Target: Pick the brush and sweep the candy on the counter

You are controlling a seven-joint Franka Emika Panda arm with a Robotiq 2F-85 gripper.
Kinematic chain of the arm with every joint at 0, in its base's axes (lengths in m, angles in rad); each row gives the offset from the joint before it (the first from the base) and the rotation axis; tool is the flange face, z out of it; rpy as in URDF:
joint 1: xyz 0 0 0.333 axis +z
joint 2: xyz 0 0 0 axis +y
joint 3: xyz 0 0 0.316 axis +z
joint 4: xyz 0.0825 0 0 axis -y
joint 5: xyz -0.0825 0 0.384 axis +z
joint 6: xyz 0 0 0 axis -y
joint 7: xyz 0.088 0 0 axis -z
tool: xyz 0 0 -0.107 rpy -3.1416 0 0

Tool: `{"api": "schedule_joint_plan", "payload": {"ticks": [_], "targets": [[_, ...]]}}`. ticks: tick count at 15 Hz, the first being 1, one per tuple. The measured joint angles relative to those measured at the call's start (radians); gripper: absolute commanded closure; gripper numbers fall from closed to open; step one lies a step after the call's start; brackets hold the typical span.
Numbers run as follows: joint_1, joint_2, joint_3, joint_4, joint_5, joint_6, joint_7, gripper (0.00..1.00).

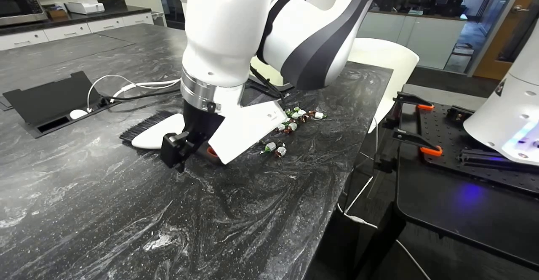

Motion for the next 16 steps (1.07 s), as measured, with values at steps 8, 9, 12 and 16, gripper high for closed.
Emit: {"api": "schedule_joint_plan", "payload": {"ticks": [8, 9, 12, 16], "targets": [[0.039, 0.004, -0.098, 0.049, -0.126, 0.001, 0.095, 0.00], [0.040, 0.005, -0.106, 0.049, -0.143, 0.001, 0.096, 0.00], [0.040, 0.016, -0.122, 0.050, -0.182, 0.002, 0.102, 0.00], [0.040, 0.046, -0.124, 0.055, -0.195, 0.005, 0.104, 0.00]]}}
